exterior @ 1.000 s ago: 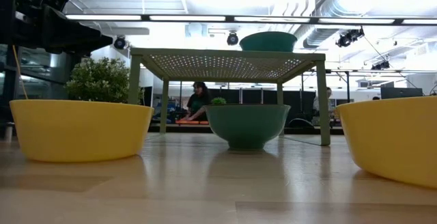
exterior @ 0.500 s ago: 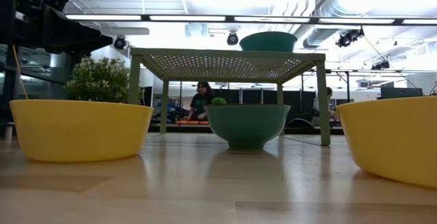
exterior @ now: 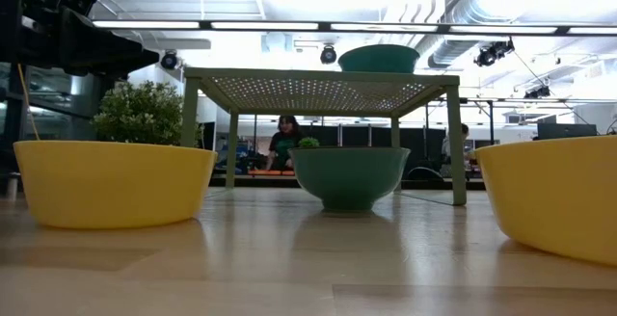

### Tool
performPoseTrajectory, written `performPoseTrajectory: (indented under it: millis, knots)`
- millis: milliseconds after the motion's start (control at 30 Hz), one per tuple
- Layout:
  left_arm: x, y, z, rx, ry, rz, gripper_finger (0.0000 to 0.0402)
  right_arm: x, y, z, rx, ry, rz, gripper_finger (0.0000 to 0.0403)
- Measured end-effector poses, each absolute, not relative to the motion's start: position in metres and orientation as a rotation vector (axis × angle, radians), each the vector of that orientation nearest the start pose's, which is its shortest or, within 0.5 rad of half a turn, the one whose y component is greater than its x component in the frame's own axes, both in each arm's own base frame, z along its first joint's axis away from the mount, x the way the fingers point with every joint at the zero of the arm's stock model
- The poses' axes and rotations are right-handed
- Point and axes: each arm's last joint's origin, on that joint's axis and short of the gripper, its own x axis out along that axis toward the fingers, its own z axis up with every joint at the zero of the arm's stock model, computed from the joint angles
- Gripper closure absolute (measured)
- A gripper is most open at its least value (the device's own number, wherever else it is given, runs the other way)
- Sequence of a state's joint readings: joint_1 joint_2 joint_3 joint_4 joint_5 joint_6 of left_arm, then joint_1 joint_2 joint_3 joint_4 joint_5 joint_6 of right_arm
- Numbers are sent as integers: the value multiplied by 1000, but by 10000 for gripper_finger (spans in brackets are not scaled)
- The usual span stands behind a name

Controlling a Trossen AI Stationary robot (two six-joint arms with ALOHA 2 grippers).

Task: Pick & Place Mini bowls
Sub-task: Stack the bottom right green patterned bowl on top of the green patterned bowl on the shelf

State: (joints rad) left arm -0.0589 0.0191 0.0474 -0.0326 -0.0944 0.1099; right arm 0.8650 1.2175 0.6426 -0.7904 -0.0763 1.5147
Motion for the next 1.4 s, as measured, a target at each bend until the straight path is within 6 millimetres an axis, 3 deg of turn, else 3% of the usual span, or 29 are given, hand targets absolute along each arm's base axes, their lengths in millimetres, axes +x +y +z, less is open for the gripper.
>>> performPoseTrajectory:
  millis: [367,600,833,1067,1400]
  knots:
    - [96,-3,175,110,7,35,211,118,142,178,626,1513,-245,401]
    - [96,-3,175,110,6,35,211,118,135,206,574,1482,-339,402]
    - [96,-3,175,110,6,35,211,124,130,242,577,1463,-322,402]
    - [96,-3,175,110,7,35,211,132,116,295,514,1362,-349,402]
    - [96,-3,175,110,7,35,211,147,72,372,446,1160,-341,402]
